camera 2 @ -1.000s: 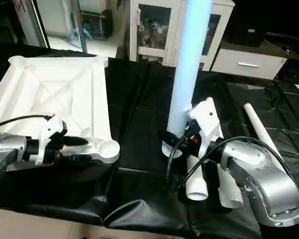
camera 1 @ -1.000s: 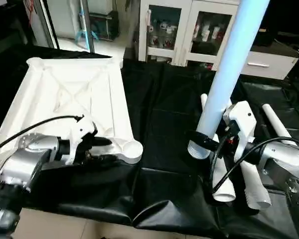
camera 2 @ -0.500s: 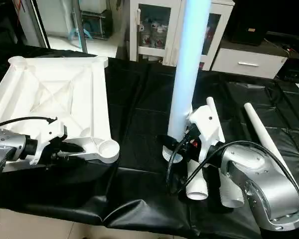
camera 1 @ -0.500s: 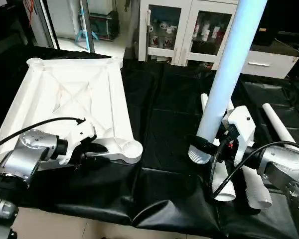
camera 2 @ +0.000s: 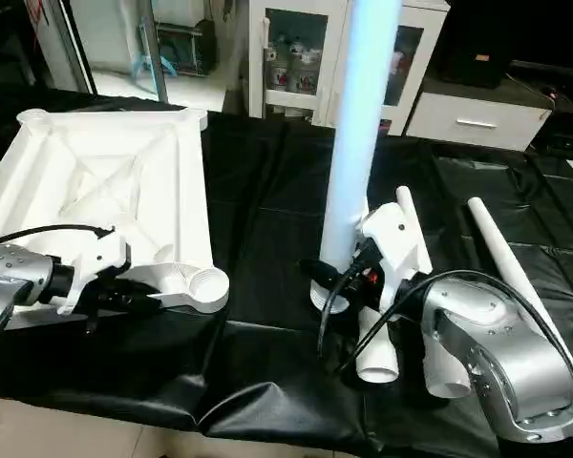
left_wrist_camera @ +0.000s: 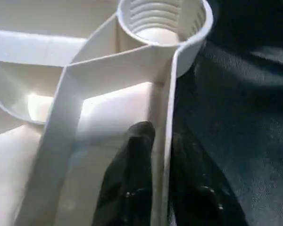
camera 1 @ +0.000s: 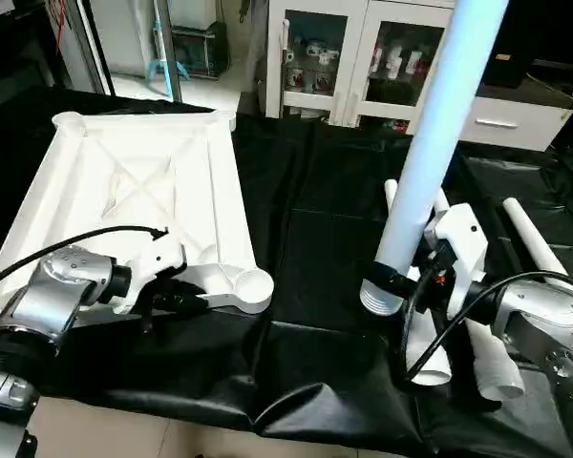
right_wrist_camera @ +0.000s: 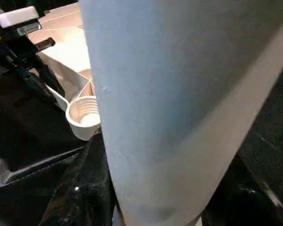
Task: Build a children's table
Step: Pick table leg
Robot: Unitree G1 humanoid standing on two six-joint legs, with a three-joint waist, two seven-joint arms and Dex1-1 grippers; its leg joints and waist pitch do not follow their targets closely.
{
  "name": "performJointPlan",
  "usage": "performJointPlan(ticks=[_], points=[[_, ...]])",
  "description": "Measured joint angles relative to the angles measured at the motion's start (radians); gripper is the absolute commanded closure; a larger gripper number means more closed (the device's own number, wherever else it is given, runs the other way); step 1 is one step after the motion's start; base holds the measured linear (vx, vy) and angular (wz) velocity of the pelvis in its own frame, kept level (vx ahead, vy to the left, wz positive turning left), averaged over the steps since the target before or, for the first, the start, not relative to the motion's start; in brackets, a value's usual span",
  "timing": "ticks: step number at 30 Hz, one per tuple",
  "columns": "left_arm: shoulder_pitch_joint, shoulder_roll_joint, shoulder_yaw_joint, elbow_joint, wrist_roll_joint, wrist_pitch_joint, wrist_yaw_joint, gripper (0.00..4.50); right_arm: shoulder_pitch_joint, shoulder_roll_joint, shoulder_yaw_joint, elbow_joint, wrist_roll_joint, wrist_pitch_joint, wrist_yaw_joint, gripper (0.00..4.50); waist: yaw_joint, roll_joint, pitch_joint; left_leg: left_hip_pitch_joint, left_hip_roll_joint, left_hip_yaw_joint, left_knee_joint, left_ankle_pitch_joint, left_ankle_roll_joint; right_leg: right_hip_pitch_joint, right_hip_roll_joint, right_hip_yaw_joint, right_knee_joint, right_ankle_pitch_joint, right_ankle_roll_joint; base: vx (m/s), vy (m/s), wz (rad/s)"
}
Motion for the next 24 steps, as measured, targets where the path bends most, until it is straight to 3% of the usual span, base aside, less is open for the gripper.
performJointPlan(ticks=[1, 2, 11, 17, 21, 24], points=[[-0.001, 0.000, -0.003, 0.001, 0.008, -0.007, -0.002, 4.01, 0.000, 0.000, 0.000, 0.000, 0.000, 0.000, 0.000, 2.62, 0.000, 0.001, 0.000, 0.000, 0.000, 0.000, 0.000, 0.000, 0.000, 0.000, 0.000, 0.000, 0.000, 0.000, 0.000, 0.000, 0.000, 0.00], [-0.001, 0.001, -0.007, 0.002, 0.013, -0.012, -0.004, 4.30, 0.000, 0.000, 0.000, 0.000, 0.000, 0.000, 0.000, 2.62, 0.000, 0.001, -0.001, 0.000, 0.000, 0.000, 0.000, 0.000, 0.000, 0.000, 0.000, 0.000, 0.000, 0.000, 0.000, 0.000, 0.000, 0.00], [0.036, -0.023, -0.017, -0.066, 0.049, -0.052, 0.016, 4.49, -0.033, 0.060, 0.002, 0.029, 0.021, 0.000, -0.007, 2.62, 0.000, 0.008, -0.005, 0.000, -0.001, 0.001, -0.002, -0.001, 0.001, 0.000, -0.001, 0.001, -0.002, -0.001, 0.001, 0.000, 0.000, 0.00], [0.100, -0.074, -0.039, -0.227, 0.065, -0.004, 0.046, 4.50, -0.064, 0.115, -0.001, 0.106, 0.070, 0.007, -0.008, 2.62, 0.025, 0.020, -0.010, 0.000, -0.002, 0.008, -0.008, -0.002, 0.003, 0.000, -0.005, 0.001, -0.005, -0.004, 0.000, 0.000, 0.000, 0.00], [0.109, -0.116, -0.078, -0.292, 0.070, 0.028, 0.058, 4.50, -0.080, 0.130, -0.003, 0.136, 0.118, 0.030, 0.032, 2.63, 0.040, 0.026, -0.011, 0.001, 0.003, 0.029, -0.014, 0.001, 0.004, 0.000, -0.015, -0.001, -0.003, -0.008, 0.007, 0.000, 0.000, 0.00], [0.118, -0.146, -0.090, -0.333, 0.081, 0.054, 0.065, 4.50, -0.099, 0.133, 0.001, 0.185, 0.141, 0.054, 0.071, 2.63, 0.046, 0.026, -0.012, 0.000, 0.003, 0.034, -0.014, 0.002, 0.007, -0.001, -0.019, 0.000, -0.003, -0.009, 0.008, 0.000, 0.000, 0.00]])
